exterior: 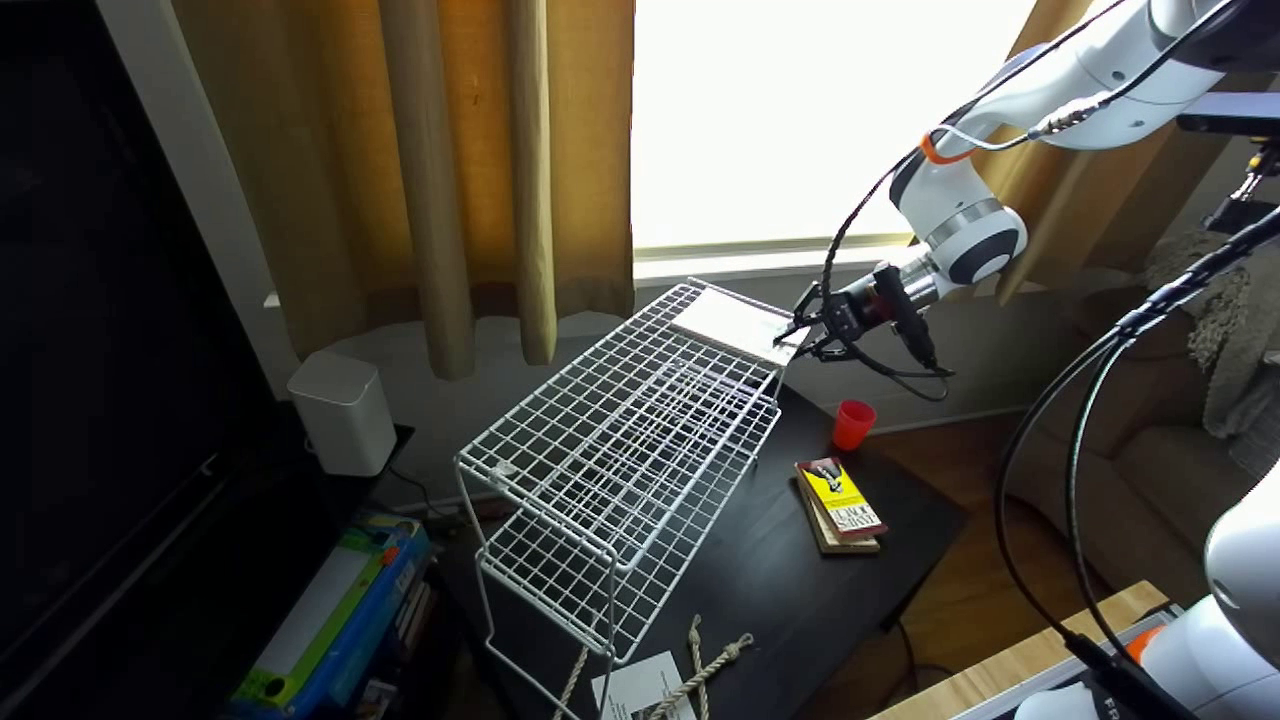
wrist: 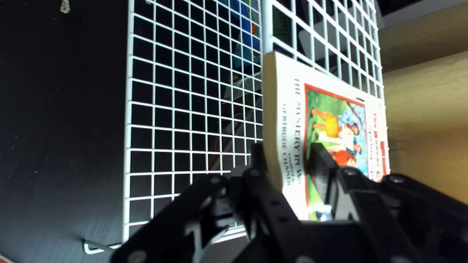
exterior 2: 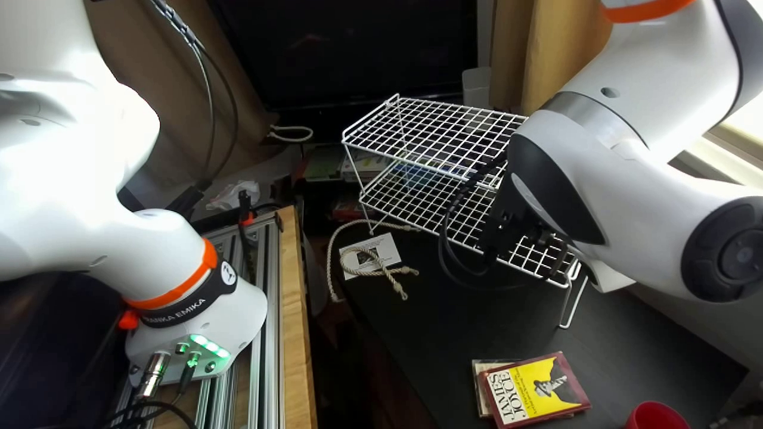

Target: Put the book on the lower shelf

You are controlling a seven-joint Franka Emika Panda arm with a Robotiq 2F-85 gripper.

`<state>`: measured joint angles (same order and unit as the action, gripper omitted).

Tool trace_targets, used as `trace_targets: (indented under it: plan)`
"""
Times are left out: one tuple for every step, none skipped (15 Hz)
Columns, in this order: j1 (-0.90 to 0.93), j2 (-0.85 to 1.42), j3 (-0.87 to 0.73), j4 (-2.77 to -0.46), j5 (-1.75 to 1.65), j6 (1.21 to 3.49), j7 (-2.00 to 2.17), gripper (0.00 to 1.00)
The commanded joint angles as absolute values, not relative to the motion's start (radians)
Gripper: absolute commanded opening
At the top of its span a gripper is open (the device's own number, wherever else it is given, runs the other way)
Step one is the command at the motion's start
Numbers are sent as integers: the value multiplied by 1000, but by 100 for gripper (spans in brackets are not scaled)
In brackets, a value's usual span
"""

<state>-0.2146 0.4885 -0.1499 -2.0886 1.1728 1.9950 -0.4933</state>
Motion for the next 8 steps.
trace_targets:
  plan:
    - [-216,472,-159,-2117,1156,2012,-458,9]
    - [-216,470,-160,-2119,1153,2013,-453,9]
    - [-215,467,-162,-2121,1152,2015,-450,9]
    - [-215,464,-163,-2124,1150,2016,-446,30]
    - [-214,462,-165,-2126,1148,2018,-443,34]
    - [-214,459,-167,-2129,1147,2021,-440,34]
    - [-213,456,-168,-2131,1144,2022,-437,32]
    - [-212,453,-170,-2133,1141,2025,-434,31]
